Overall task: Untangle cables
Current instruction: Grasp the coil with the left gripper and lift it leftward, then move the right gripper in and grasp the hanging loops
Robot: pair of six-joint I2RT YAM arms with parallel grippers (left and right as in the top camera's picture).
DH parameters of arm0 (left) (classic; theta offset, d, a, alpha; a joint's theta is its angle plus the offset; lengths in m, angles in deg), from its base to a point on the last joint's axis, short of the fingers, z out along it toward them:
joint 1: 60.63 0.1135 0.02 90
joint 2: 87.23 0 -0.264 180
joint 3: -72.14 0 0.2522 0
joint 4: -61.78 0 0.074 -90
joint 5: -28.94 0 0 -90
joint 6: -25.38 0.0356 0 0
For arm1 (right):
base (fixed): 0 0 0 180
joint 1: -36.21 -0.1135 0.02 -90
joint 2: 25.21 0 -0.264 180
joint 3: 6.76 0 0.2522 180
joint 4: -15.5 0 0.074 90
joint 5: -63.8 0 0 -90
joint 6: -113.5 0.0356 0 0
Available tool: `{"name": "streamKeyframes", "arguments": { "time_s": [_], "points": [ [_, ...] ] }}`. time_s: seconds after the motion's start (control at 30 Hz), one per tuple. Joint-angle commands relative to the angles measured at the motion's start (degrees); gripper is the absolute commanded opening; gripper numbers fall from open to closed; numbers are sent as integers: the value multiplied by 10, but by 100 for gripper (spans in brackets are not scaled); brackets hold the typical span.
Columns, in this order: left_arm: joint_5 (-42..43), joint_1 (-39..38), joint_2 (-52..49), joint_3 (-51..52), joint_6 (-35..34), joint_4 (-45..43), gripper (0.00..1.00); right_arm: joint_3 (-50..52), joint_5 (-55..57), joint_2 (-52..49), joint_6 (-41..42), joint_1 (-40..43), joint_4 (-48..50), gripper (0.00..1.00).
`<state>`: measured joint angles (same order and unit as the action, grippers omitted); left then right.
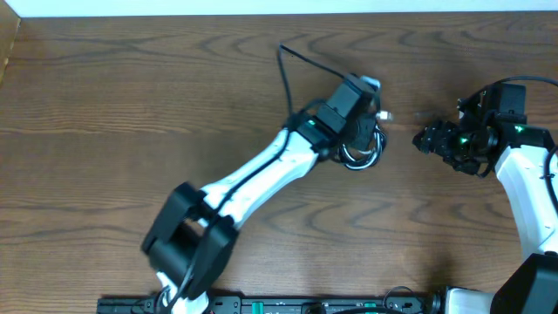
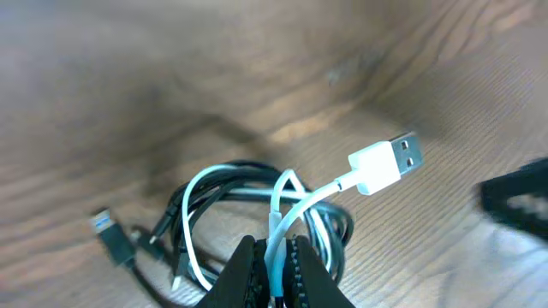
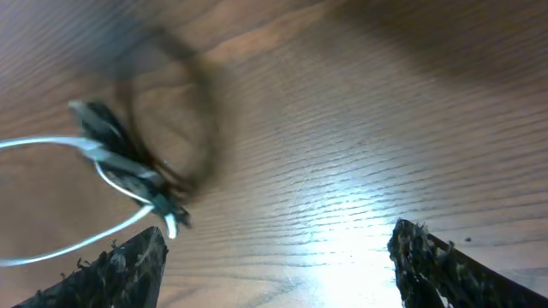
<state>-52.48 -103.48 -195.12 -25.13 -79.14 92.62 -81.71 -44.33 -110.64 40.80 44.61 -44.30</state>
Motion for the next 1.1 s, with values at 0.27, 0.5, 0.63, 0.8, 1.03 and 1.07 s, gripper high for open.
{"name": "streamKeyframes", "arguments": {
  "time_s": [0.27, 0.5, 0.63, 0.8, 1.03, 1.07],
  "points": [
    [24, 7, 26, -8, 13, 13, 8, -10, -18, 11, -11, -33, 1, 80],
    [74, 16, 34, -8, 13, 37, 8, -10, -23, 11, -13, -54, 3, 80],
    [147, 41, 43, -8, 13, 44, 8, -10, -24, 11, -16, -70, 10, 80],
    [258, 83, 50, -8, 11, 43, 8, -10, -24, 11, -16, -87, 28, 79],
    [402, 137, 51, -8, 3, 20, 8, -10, -46, 11, -16, -100, 51, 78],
    [410, 142, 51, -8, -3, 17, 8, -10, -51, 11, -16, -100, 55, 77]
  ]
}}
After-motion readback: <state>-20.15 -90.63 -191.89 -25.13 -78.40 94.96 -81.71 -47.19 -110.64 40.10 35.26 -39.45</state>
